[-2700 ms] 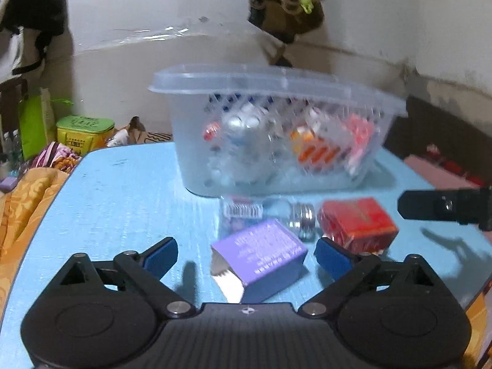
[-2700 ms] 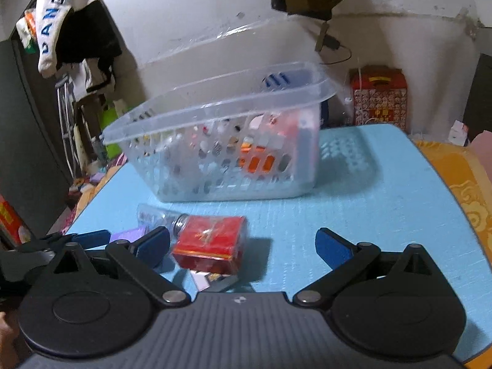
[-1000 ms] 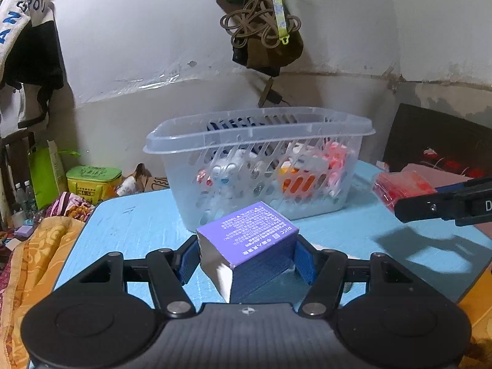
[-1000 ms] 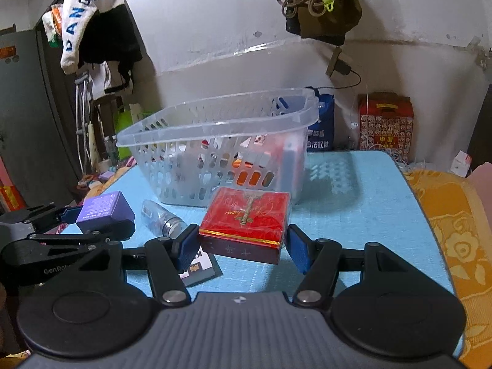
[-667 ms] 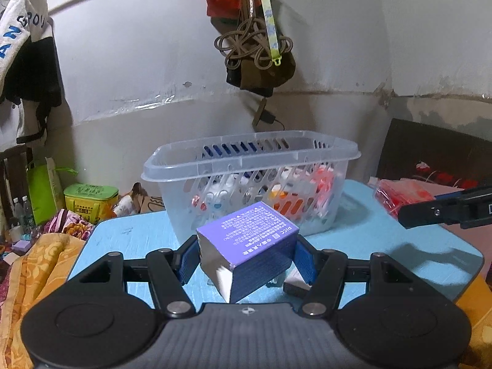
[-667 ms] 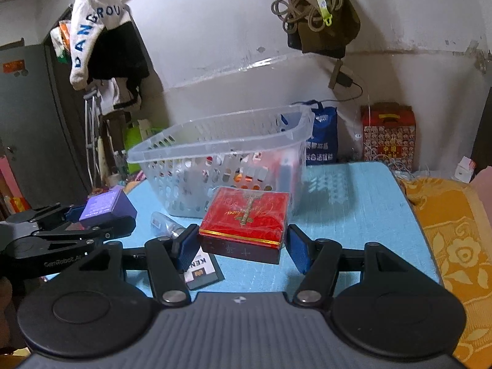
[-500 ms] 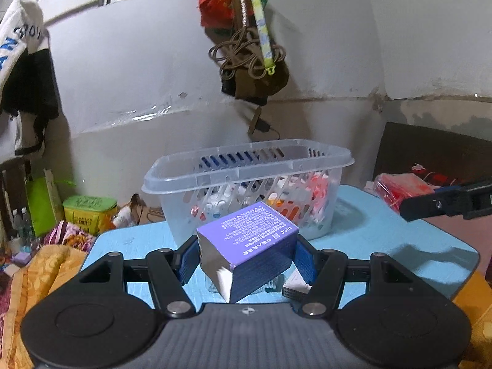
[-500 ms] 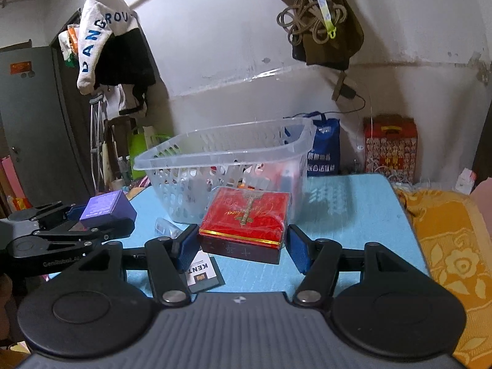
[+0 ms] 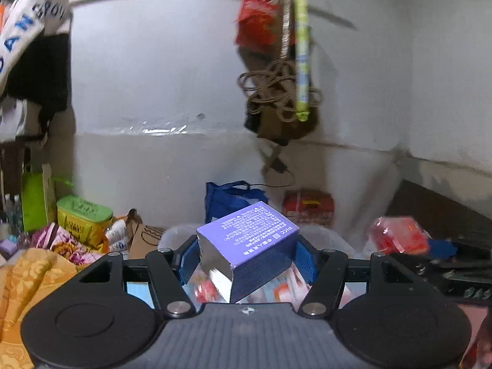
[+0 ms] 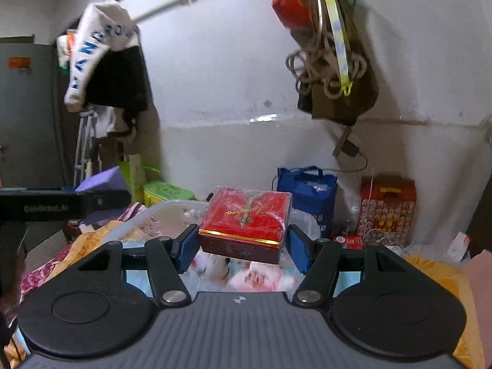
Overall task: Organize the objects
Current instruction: 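Carry the purple and red boxes into the basket and open both grippers, then grasp the glass bottle with the left gripper while the right grasps the white KENT pack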
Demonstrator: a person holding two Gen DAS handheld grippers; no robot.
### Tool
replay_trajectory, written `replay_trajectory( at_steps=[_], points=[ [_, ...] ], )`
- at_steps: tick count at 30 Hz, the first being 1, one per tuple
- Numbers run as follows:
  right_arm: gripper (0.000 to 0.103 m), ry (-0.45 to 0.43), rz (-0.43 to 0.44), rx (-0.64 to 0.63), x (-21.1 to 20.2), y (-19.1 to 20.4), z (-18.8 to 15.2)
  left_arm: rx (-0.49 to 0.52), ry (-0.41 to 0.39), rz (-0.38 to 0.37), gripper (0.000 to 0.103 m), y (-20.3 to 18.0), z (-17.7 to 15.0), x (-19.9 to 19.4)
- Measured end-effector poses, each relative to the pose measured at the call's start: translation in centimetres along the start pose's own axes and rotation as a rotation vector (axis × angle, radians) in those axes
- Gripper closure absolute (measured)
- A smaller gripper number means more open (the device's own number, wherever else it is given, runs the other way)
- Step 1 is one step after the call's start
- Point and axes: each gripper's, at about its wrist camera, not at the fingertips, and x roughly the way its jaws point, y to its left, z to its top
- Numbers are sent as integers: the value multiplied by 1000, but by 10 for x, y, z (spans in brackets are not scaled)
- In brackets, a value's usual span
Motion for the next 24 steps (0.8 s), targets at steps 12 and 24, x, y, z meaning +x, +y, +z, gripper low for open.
replay_trajectory(
  at_steps=[12, 24],
  points=[
    [0, 11, -57, -62, 52, 14, -4, -74, 68, 65, 2, 20, -15, 71],
    [0, 198, 50, 132, -21, 15, -101, 27, 165, -4, 0, 15, -104, 5]
  ],
)
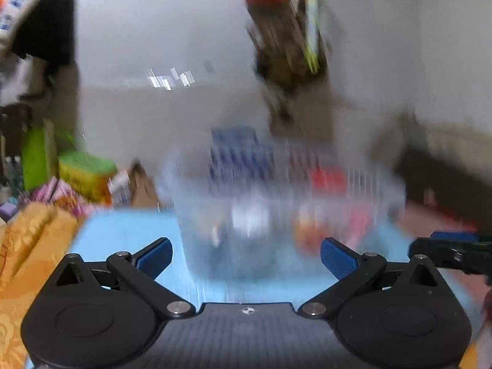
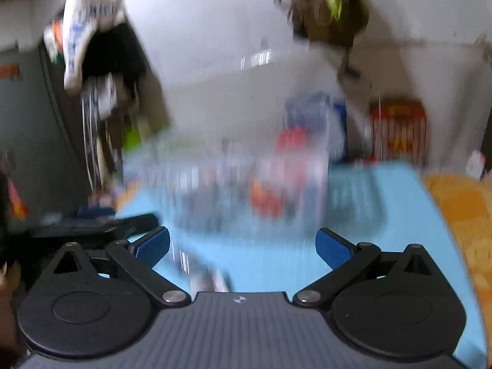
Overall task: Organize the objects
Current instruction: 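Grasp the glass bottle with the left gripper while the right grasps the white KENT pack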
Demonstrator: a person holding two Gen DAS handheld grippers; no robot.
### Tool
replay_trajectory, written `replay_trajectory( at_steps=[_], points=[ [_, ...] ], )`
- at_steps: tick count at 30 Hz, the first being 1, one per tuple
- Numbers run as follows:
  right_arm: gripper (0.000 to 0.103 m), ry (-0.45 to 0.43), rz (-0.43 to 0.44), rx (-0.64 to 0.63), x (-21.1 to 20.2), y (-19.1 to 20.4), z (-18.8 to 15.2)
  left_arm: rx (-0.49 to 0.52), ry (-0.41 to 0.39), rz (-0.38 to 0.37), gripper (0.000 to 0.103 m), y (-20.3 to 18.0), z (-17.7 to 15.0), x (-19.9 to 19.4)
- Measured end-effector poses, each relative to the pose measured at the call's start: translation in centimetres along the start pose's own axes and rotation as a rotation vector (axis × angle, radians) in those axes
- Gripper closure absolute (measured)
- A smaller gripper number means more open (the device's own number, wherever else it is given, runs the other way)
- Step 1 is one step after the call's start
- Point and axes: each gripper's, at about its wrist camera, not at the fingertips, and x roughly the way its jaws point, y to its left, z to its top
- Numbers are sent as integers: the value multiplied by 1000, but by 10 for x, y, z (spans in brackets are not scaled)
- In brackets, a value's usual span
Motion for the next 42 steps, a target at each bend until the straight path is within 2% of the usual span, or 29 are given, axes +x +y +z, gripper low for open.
replay_trajectory(
  at_steps=[2, 3, 6, 9, 13, 14, 15, 17, 20, 22, 26, 27, 29, 30, 31, 34, 42],
  points=[
    [0, 69, -33, -75, 9, 7, -16, 51, 81, 15, 0, -10, -17, 18],
    [0, 80, -43, -94, 9, 8, -21, 69, 97, 12, 0, -14, -23, 23],
    [0, 85, 3, -51, 7, -1, -25, 102, 108, 24, 0, -20, -29, 30],
    [0, 99, 26, -17, 9, -6, -27, 90, 127, 33, 0, -21, -31, 39],
    [0, 105, 22, -78, 9, 5, -38, 60, 161, 45, 1, -17, -37, 49],
    [0, 97, 25, -94, 8, 9, -41, 51, 170, 38, 4, -15, -38, 52],
    [0, 87, 32, -112, 8, 12, -42, 34, 175, 15, 17, -12, -38, 53],
    [0, 75, 33, -141, 11, 19, -46, -6, 161, -9, 19, -4, -38, 49],
    [2, 59, 28, -187, 17, 27, -48, -29, 136, 7, 19, 5, -39, 44],
    [5, 58, 25, -202, 22, 31, -49, -29, 124, 22, 19, 9, -39, 42],
    [21, 89, 23, -206, 34, 34, -52, -63, 129, 3, 19, 16, -40, 42],
    [31, 79, 16, -222, 34, 35, -53, -62, 126, 1, 19, 17, -40, 43],
    [43, 73, 2, -245, 34, 37, -54, -46, 125, 2, 19, 13, -40, 44],
    [57, 70, 14, -244, 33, 37, -54, -36, 123, 2, 19, 13, -41, 43],
    [60, 67, 30, -242, 32, 36, -54, -27, 121, 2, 19, 11, -41, 43],
    [60, 72, 46, -233, 29, 34, -53, -17, 121, 3, 19, 9, -41, 42],
    [60, 28, 16, -178, 7, 18, -40, -9, 118, 6, 19, 9, -42, 41]
  ],
)
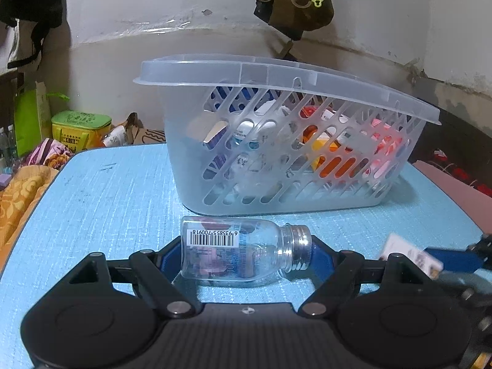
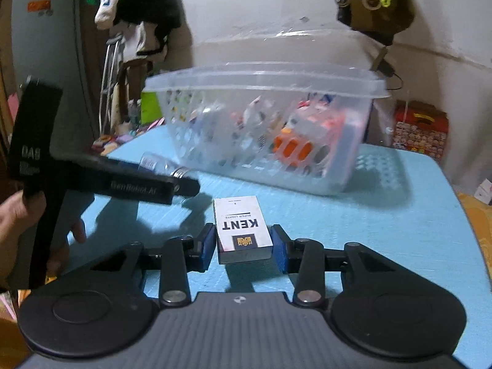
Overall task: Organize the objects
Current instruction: 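Grasp the glass bottle with the left gripper while the right grasps the white KENT pack, then carry the glass bottle and KENT pack into the basket and open both grippers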
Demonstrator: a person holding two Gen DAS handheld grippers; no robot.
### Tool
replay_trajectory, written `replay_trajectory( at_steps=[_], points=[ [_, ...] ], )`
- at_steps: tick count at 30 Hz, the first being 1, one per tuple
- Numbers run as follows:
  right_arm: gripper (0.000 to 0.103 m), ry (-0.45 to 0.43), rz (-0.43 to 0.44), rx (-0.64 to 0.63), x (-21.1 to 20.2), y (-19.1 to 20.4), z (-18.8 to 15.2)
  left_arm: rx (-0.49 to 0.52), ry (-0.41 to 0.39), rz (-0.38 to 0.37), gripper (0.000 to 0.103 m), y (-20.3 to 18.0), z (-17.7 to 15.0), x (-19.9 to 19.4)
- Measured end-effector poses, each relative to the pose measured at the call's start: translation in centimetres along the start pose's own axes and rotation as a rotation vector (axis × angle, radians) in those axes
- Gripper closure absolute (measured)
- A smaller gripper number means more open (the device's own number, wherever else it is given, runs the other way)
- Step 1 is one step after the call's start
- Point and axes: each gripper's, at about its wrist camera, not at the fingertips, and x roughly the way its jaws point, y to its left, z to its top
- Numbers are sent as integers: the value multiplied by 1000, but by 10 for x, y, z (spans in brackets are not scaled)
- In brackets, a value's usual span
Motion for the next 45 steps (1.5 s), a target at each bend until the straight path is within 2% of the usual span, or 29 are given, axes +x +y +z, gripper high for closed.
replay_trajectory(
  at_steps=[18, 24, 28, 32, 36, 38, 41, 43, 45],
  points=[
    [60, -45, -29, 65, -18, -20, 8, 62, -96, 44, 19, -14, -4, -20],
    [60, -68, -16, 64, -32, -19, 11, 101, -108, -34, 19, -31, -11, -44],
    [60, -129, -27, 66, -55, -17, 17, 91, -140, -92, 19, -34, -8, -70],
    [60, -232, -52, 58, -71, -19, 49, -32, -210, -157, 19, -16, 25, -96],
    [60, -207, -54, 47, -41, -25, 103, -82, -263, -151, 19, -15, 83, -98],
    [60, -169, -66, 42, -13, -29, 127, -44, -246, -135, 19, -22, 116, -82],
    [60, -110, -42, 48, 22, -36, 139, -106, -158, -155, 19, -19, 147, -45],
    [60, -101, -36, 47, 35, -41, 140, -161, -169, -134, 19, -14, 150, -31],
    [60, -103, -47, 40, 43, -47, 139, -145, -163, -99, 19, -13, 149, -22]
  ],
)
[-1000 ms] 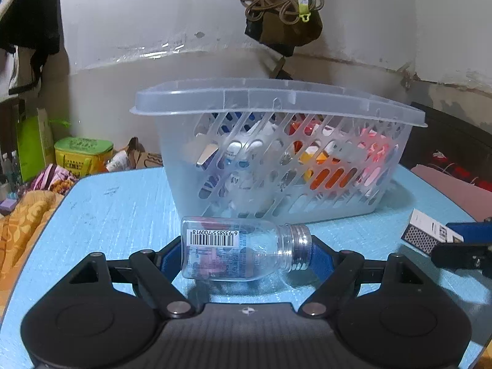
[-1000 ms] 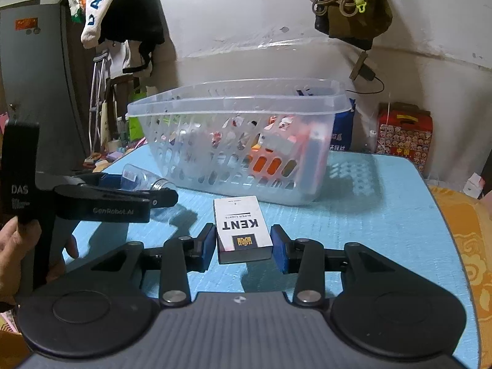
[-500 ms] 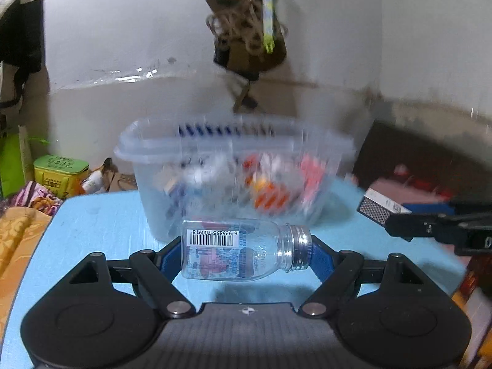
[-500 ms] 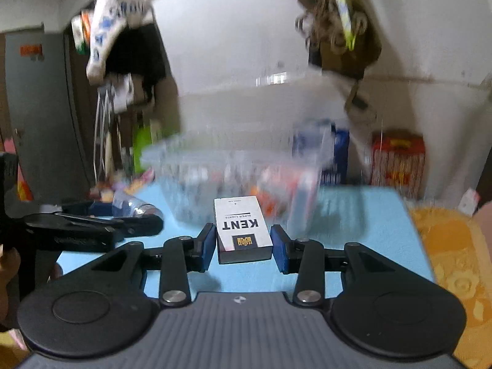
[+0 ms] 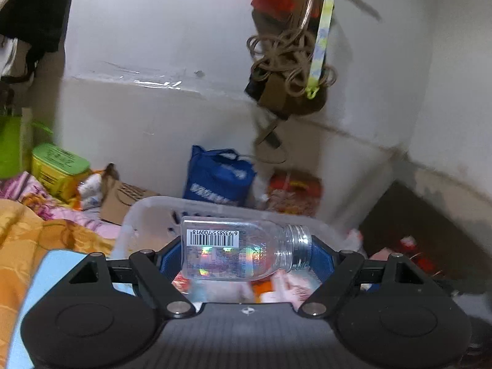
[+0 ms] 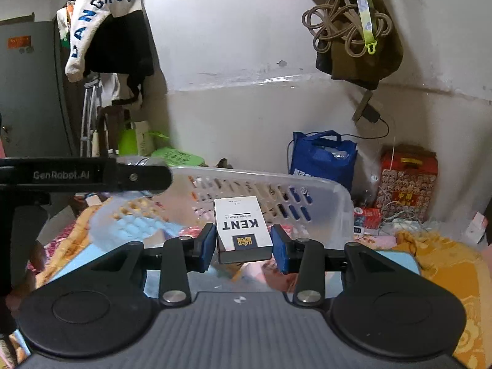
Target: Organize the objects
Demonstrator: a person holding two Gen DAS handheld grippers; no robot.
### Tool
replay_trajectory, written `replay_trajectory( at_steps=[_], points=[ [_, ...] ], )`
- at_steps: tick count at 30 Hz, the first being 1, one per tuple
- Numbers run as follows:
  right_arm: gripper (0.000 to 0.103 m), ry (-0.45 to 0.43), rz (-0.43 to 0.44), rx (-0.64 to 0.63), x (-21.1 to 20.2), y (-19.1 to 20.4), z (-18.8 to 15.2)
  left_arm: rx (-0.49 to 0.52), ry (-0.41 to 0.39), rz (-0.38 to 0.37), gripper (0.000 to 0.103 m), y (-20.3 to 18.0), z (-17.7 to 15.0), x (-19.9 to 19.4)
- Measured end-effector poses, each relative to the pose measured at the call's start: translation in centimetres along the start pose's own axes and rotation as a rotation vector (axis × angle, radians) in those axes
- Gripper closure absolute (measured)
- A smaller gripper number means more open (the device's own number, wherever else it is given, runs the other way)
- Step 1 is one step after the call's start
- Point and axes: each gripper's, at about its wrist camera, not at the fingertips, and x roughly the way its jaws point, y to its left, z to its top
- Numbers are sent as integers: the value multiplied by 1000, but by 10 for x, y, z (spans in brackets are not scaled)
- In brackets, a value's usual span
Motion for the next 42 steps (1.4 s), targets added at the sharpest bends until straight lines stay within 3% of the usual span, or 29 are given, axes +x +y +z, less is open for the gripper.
replay_trajectory(
  at_steps=[7, 8, 9, 10, 11, 14, 18, 23, 27, 30, 34, 36, 38, 42],
  points=[
    [59, 2, 2, -36, 11, -1, -8, -21, -16, 15, 19, 16, -8, 20],
    [46, -12, -9, -55, 10, 1, -9, -25, -23, 18, 19, 18, -8, 20],
    [14, -29, -28, -66, 8, 3, -9, -26, -38, 28, 17, 19, -9, 16],
    [0, -47, -47, -65, 6, 3, -9, -26, -52, 49, 6, 21, -9, 14],
    [0, -83, -67, -60, -1, 4, -11, -30, -69, 73, 1, 21, -7, 10],
    [0, -146, -74, -34, -22, 4, -11, -60, -103, 76, 0, 24, -2, -7],
    [0, -140, -42, 35, -51, 1, -8, -21, -153, 61, 0, 12, 2, -37],
    [0, -133, -37, 148, -90, 0, -28, 80, -172, 104, 0, -4, -12, -77],
    [0, -89, -102, 153, -105, 9, -35, 62, -133, 52, 0, -1, -32, -95],
    [0, -149, -150, 95, -116, 24, -40, 66, -96, 44, 0, -3, -46, -103],
    [0, -213, -86, 99, -122, 24, -49, 86, -78, 36, 0, -6, -60, -112],
    [0, -196, -71, 139, -118, 19, -51, 74, -74, 34, 0, -4, -62, -115],
    [0, -154, -111, 137, -114, 17, -49, 71, -72, 36, 0, -2, -64, -115],
    [0, -88, -120, 124, -107, 11, -49, 87, -56, 98, 0, -1, -69, -109]
  ],
)
